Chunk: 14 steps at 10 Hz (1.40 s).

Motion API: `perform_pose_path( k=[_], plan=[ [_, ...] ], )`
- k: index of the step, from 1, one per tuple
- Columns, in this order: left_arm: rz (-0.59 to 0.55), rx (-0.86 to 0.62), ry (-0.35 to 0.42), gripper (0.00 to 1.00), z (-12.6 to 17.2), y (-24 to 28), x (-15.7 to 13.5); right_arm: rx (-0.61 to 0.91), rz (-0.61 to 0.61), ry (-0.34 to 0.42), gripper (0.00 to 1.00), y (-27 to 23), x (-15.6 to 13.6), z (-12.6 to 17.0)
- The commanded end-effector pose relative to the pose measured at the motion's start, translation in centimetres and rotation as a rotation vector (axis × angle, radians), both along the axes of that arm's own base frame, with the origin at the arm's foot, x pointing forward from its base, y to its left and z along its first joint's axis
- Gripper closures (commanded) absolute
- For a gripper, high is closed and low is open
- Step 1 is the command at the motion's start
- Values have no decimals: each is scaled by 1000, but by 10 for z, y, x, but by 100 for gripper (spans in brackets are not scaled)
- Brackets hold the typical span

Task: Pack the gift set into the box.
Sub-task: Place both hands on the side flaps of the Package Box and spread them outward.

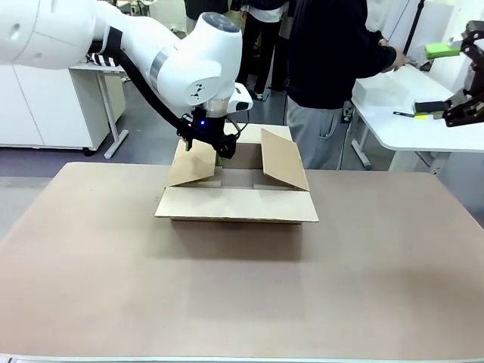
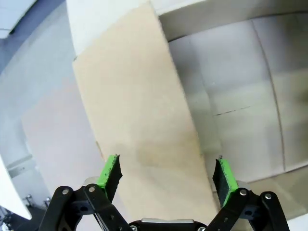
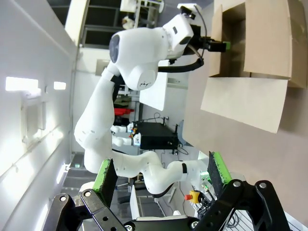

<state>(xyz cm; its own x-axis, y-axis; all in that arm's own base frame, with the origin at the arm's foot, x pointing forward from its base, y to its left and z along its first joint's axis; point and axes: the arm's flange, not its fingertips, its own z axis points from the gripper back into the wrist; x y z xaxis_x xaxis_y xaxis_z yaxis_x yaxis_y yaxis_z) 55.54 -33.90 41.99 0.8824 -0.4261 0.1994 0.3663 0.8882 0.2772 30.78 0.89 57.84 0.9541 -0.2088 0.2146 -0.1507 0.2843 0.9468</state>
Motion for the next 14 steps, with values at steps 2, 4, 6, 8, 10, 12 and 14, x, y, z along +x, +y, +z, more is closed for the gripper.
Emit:
perform_pose_path(
  k=[2,4,6,8,10,12,14],
  plan=[
    [25,94,2,0,5,-7,-1,-5,13,-25,0,-1,2,0],
    [38,134,-19,0,20,5,-5,-5,13,-25,0,-1,2,0],
    [54,157,-50,0,37,19,-7,-5,13,-25,0,-1,2,0],
    [98,175,-77,0,52,44,-7,-5,13,-25,0,-1,2,0],
    [156,150,-79,0,58,74,-6,-5,13,-25,0,-1,2,0],
    [221,93,-91,0,65,105,-9,-5,13,-25,0,-1,2,0],
    [276,-20,-84,0,70,133,-13,-5,13,-25,0,-1,2,0]
  ],
)
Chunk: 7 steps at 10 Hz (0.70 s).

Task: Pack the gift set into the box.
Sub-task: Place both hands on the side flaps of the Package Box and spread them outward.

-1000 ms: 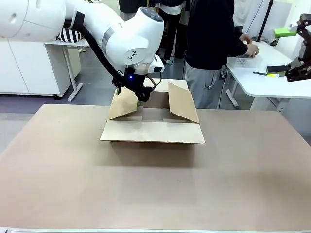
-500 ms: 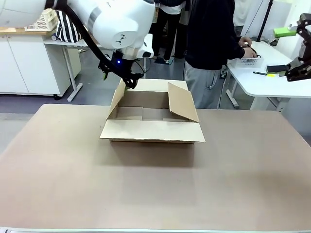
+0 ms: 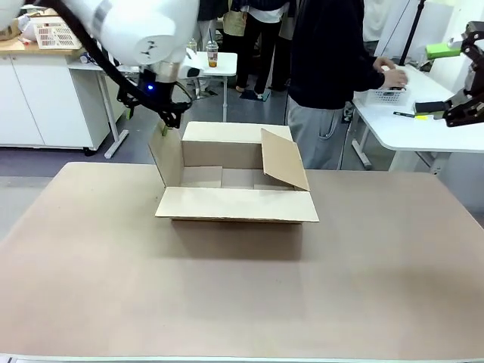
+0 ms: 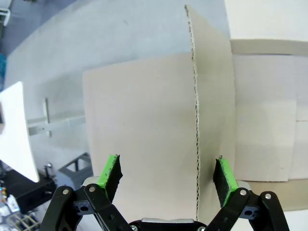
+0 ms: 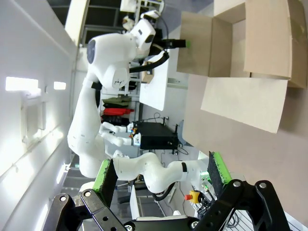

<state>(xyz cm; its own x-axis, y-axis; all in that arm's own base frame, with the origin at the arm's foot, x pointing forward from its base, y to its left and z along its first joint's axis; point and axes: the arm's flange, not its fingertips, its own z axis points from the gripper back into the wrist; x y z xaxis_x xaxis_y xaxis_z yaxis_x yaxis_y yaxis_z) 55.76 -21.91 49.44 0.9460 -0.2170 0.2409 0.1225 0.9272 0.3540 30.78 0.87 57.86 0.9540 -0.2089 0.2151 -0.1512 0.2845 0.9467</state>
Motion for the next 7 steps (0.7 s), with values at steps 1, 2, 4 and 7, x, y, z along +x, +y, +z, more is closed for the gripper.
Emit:
perform_pose_path(
  k=[1,2,4,7],
  plan=[
    [62,-174,-33,0,-2,29,-16,-5,13,-25,0,-1,2,0],
    [108,-264,-42,0,-3,48,-18,-5,13,-25,0,-1,2,0],
    [167,-374,-54,0,-9,75,-22,-5,13,-25,0,-1,2,0],
    [215,-601,-7,0,-26,105,-30,-5,13,-25,0,-1,2,0]
  ],
)
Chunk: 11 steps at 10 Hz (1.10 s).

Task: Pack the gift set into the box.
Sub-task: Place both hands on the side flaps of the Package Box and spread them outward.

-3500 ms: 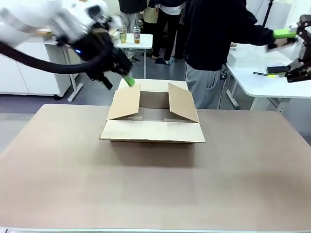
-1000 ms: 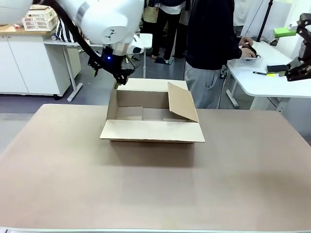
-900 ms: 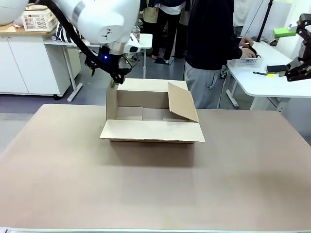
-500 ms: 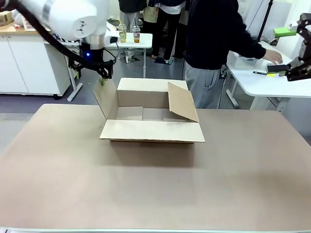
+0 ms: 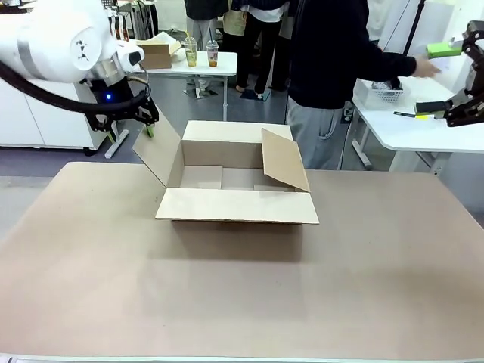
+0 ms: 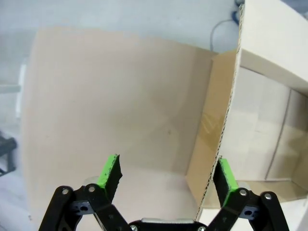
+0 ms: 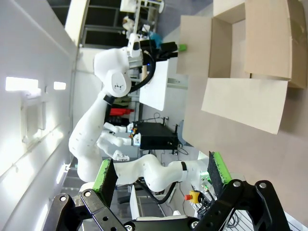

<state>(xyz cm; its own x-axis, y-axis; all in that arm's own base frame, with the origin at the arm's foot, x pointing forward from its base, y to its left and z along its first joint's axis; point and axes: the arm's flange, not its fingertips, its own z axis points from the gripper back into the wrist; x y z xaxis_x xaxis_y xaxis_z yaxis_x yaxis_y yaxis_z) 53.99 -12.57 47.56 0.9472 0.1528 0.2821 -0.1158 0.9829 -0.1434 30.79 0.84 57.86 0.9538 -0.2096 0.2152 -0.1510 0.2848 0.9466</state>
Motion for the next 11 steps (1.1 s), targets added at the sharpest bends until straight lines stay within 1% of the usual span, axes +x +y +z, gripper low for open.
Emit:
perform_pose_path(
  k=[1,4,5,6,7,8,11],
  plan=[
    [-14,-141,8,0,-16,20,-15,-5,13,-25,0,0,2,0],
    [35,-228,11,0,-36,55,-29,-5,13,-25,0,0,2,0],
    [32,-238,2,0,-41,63,-33,-5,13,-25,0,0,2,0],
    [6,-257,-22,0,-45,68,-36,-5,13,-25,0,0,2,0],
    [-48,-457,-19,0,-43,68,-40,-5,13,-25,0,0,2,0],
    [47,-228,20,0,-41,60,-26,-5,13,-25,0,0,2,0],
    [47,-228,20,0,-41,60,-26,-5,13,-25,0,0,2,0]
  ],
)
